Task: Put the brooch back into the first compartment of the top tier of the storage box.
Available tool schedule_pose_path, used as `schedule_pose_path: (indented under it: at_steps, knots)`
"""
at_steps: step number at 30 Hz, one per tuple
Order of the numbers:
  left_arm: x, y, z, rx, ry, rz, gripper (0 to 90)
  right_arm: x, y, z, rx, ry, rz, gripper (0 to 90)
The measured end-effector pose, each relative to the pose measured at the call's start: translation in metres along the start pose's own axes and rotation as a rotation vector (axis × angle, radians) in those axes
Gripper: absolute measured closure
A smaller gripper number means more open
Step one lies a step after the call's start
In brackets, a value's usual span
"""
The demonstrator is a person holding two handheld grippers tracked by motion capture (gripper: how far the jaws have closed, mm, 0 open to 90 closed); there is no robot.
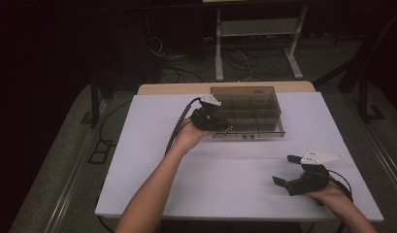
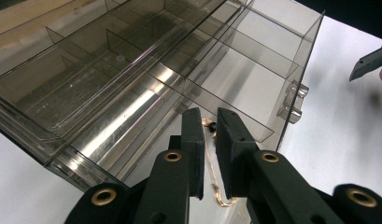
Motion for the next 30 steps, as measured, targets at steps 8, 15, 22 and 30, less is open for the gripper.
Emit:
schedule_pose_path:
  at_steps: [8,15,22,30]
  knots:
    - [0.0,0.002,0.002,-0.015,0.002,0.001,78.9,0.0,0.0,0.0,0.001,0.001,0.0,0.3]
    - [-0.004,0.008,0.006,-0.036,0.013,-0.009,83.3,0.0,0.0,0.0,0.001,0.0,-0.001,0.3]
    - [-0.01,0.016,0.011,-0.041,-0.001,-0.034,89.0,0.0,-0.002,0.003,-0.006,-0.008,-0.002,0.3]
    - [-0.027,0.023,0.016,-0.045,-0.019,-0.045,89.1,0.001,-0.003,0.001,-0.001,-0.006,0.003,0.3]
Point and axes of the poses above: each handheld gripper's, and its own axes: y roughly backward along the jaws, z roughly out of its top, x roughly to its left, the point moved 2 cm from there along -y, roughly forward along the jaws, and after that the axes turned 13 degrees about -x, right-handed, at the moved point
